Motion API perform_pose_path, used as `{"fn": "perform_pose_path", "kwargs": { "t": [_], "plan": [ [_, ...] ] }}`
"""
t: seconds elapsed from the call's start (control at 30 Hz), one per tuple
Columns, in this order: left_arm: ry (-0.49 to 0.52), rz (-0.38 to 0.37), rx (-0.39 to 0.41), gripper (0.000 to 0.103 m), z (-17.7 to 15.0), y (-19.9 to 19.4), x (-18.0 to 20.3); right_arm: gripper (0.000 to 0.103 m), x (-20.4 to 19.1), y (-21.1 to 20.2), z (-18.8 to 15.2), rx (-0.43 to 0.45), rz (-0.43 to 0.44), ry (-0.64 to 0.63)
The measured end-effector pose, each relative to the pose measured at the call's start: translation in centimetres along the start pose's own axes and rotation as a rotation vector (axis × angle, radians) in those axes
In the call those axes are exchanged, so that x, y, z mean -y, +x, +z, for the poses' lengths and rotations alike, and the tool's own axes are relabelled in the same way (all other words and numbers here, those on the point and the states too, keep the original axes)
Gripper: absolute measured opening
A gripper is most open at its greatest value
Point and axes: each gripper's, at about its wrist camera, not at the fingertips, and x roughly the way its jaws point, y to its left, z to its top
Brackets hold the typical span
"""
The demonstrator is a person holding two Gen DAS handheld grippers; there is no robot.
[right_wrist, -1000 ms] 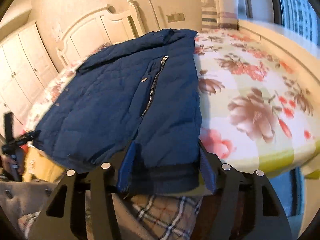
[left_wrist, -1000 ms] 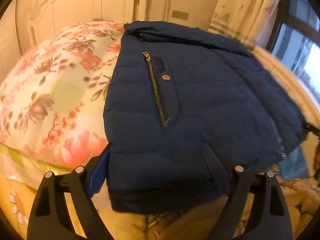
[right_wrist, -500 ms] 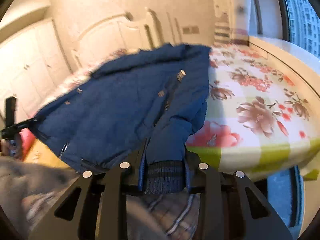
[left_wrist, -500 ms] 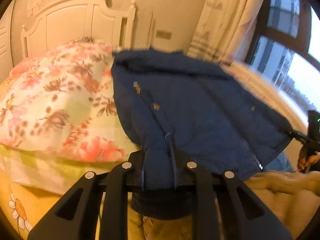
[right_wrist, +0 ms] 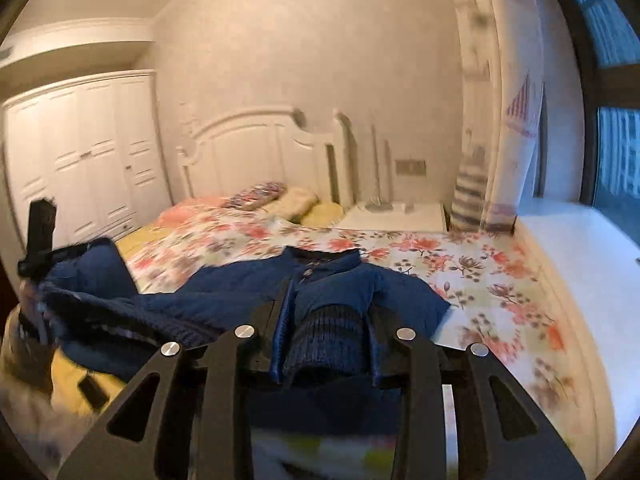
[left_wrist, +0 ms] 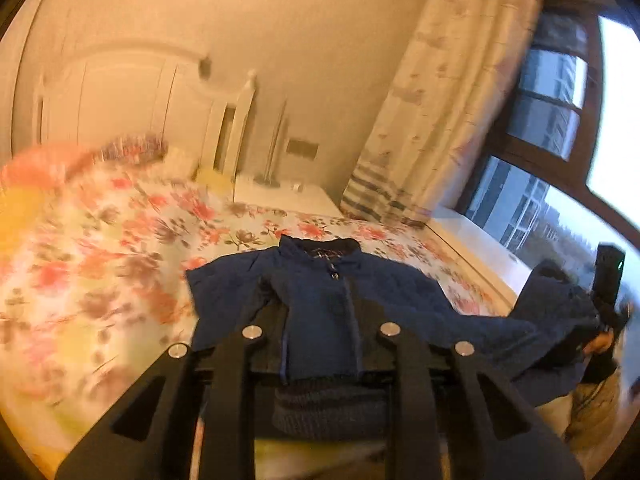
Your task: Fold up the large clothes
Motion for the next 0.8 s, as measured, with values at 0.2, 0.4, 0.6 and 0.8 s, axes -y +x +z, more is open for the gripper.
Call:
{"fn": "perform_pose_path", "kwargs": {
  "t": [0.2, 0.4, 0.6, 0.8],
  "plan": [
    [-0.321, 0.024, -0.183, 0.053, 4.2, 12.9, -7.9, 0.077, 7.9, 13.6, 3.0, -0.187, 0.029, 0.357],
    [-0.292, 0.243, -0.104, 0.086, 4.9, 13.7, -12.8, 0.094, 11.9, 15.0, 1.3, -0.127, -0.147, 0.303],
    [-0.14, 0.234, -0.213, 0.086, 4.1, 16.3, -12.2, 0.094, 13.1, 18.5, -1.6, -0.236, -0.177, 0.204],
    [-0.185, 0.125, -0.373, 0.084, 2.0, 22.3, -13.3, 0.094, 12.7, 21.8, -2.2, -0.325, -0.154, 0.111]
  ]
}}
